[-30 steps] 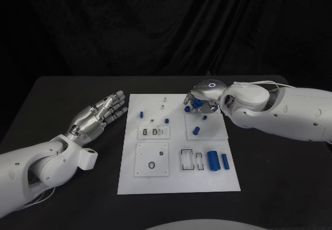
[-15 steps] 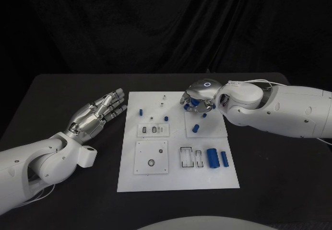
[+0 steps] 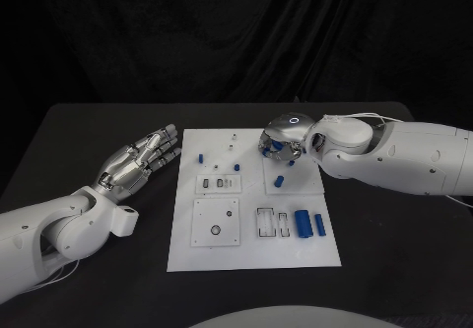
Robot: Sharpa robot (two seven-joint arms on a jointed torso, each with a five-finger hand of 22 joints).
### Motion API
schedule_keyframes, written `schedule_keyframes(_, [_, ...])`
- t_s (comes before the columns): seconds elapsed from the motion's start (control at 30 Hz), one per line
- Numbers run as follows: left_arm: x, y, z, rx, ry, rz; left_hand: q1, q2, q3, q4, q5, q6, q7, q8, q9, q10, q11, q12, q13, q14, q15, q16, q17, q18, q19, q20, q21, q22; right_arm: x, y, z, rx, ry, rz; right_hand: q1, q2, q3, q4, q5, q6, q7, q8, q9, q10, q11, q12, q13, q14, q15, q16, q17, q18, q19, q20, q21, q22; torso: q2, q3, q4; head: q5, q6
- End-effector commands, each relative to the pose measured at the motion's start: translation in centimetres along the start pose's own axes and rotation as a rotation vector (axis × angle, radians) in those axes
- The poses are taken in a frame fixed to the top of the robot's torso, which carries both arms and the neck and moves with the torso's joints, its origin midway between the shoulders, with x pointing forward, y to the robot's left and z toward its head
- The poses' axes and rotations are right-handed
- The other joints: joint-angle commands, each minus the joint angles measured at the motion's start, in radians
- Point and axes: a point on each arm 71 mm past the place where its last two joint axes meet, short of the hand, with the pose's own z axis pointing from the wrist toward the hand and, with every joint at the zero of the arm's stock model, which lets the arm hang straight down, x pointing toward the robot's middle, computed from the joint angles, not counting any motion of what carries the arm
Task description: Assemble the parts on the task board
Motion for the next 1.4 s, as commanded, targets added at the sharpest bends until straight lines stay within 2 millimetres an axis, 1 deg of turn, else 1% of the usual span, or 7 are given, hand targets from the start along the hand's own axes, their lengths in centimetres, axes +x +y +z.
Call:
schedule_keyframes(0.03, [0.2,-1.3,0.1,0.168,0.018,-0.011,0.017,0.0,0.009,0.001,0.012,-0.001,0.01,0.0,0.001,-0.008,0.0,-0.001,-0.001,-0.001,0.005,-0.004,-0.002,0.013,0.001,0.008,-0.005,-0.001,0.2,0.0,0.0,-0.009,-0.001,0.014,0.006,-0.002,0.01,-0.001,-0.003,0.007,0.001,0.005,0.004,0.01,-0.001,0.003,0.002,0.002,-0.002,0.003,0.001,-0.005,-0.002,-0.002,0.005,0.001,-0.001,0.0002,0.0011,-0.002,0.0])
schedule_keyframes(0.37, [0.0,-1.2,0.1,0.158,0.019,-0.012,0.042,-0.001,0.021,-0.002,0.046,0.001,0.015,0.001,0.001,-0.012,-0.001,-0.003,-0.002,-0.001,0.006,-0.004,-0.002,0.014,0.002,0.01,-0.004,0.0,0.1,-0.1,0.0,-0.014,-0.013,0.016,0.025,0.0,0.038,-0.02,-0.012,0.01,0.007,0.009,0.024,0.036,-0.007,0.003,0.005,0.002,-0.007,0.004,0.006,-0.006,-0.002,-0.007,0.006,0.006,-0.001,0.0,-0.0008,0.0,-0.002])
schedule_keyframes(0.47, [0.0,-1.1,0.2,0.155,0.02,-0.012,0.055,-0.002,0.026,-0.003,0.065,0.002,0.017,0.001,0.002,-0.014,-0.002,-0.003,-0.002,-0.001,0.007,-0.004,-0.002,0.014,0.002,0.011,-0.004,0.0,0.1,-0.1,0.0,-0.021,-0.02,0.016,0.031,0.002,0.043,-0.028,-0.022,0.022,0.014,0.02,0.042,0.047,-0.011,0.003,0.007,0.002,-0.01,0.004,0.01,-0.006,-0.002,-0.01,0.007,0.009,-0.001,-0.0001,-0.0008,0.0,-0.002])
schedule_keyframes(0.67, [0.0,-1.1,0.2,0.152,0.022,-0.013,0.062,-0.002,0.029,-0.004,0.075,0.003,0.018,0.001,0.002,-0.015,-0.002,-0.003,-0.002,-0.001,0.007,-0.003,-0.002,0.015,0.002,0.012,-0.004,0.0,-0.1,0.0,0.0,-0.033,-0.045,0.018,0.042,0.005,0.044,-0.041,-0.025,0.031,0.032,0.042,0.085,0.075,-0.026,0.007,0.013,0.007,-0.025,0.008,0.022,-0.007,0.0,-0.022,0.009,0.016,-0.001,0.0007,-0.0003,0.003,-0.002])
schedule_keyframes(0.87, [0.0,-1.1,0.2,0.15,0.023,-0.014,0.068,-0.002,0.031,-0.005,0.083,0.005,0.019,0.001,0.002,-0.015,-0.002,-0.003,-0.002,-0.001,0.008,-0.003,-0.001,0.015,0.003,0.013,-0.004,0.0,-1.0,0.3,0.2,-0.047,-0.084,0.023,0.044,0.005,0.043,-0.045,-0.026,0.029,0.04,0.048,0.102,0.085,-0.031,0.008,0.017,0.009,-0.03,0.011,0.03,-0.008,0.002,-0.028,0.01,0.02,-0.001,0.0005,-0.0005,0.009,0.0])
schedule_keyframes(1.07, [0.0,-1.1,0.2,0.15,0.022,-0.014,0.07,-0.002,0.032,-0.005,0.085,0.006,0.019,0.002,0.002,-0.015,-0.002,-0.003,-0.002,-0.001,0.008,-0.003,-0.001,0.015,0.003,0.014,-0.003,0.0,-3.0,0.7,1.3,-0.066,-0.129,0.015,0.046,0.005,0.041,-0.049,-0.029,0.034,0.042,0.056,0.119,0.09,-0.032,0.006,0.019,0.013,-0.032,0.016,0.042,-0.01,0.007,-0.03,0.015,0.03,-0.001,0.0,0.0001,0.021,-0.004])
schedule_keyframes(1.4, [0.2,-1.0,0.4,0.151,0.027,-0.016,0.072,-0.003,0.033,-0.005,0.088,0.007,0.02,0.002,0.002,-0.015,-0.001,-0.002,-0.002,-0.002,0.008,-0.004,-0.002,0.015,0.003,0.014,-0.004,0.0,-5.2,1.3,4.4,-0.074,-0.153,0.009,0.046,0.002,0.042,-0.052,-0.031,0.018,0.043,0.052,0.131,0.087,-0.031,-0.002,0.019,0.016,-0.037,0.02,0.053,-0.011,0.01,-0.035,0.018,0.036,0.0,-0.001,0.0034,0.024,-0.004])
